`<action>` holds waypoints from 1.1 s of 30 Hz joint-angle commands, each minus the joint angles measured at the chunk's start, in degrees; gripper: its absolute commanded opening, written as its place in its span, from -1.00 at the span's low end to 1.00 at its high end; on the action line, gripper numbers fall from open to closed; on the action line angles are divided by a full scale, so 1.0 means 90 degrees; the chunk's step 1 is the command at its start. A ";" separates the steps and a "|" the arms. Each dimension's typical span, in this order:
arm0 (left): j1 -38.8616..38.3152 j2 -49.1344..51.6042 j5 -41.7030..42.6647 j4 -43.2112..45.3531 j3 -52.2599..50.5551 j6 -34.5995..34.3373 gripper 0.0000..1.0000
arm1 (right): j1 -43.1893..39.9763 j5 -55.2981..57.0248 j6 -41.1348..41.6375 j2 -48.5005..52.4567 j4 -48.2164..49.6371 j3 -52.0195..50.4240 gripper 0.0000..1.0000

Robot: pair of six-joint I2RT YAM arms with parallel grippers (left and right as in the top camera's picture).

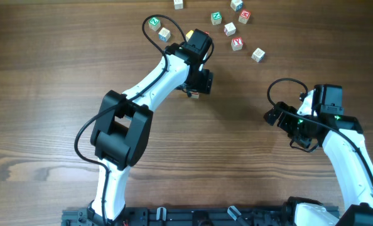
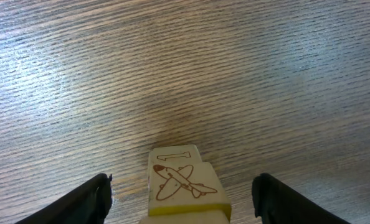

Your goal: Form a tower

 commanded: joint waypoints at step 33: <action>-0.0223 0.0061 -0.0085 0.0301 -0.0442 0.0041 0.21 | -0.0019 -0.0078 -0.0134 -0.0017 0.0107 0.0022 0.99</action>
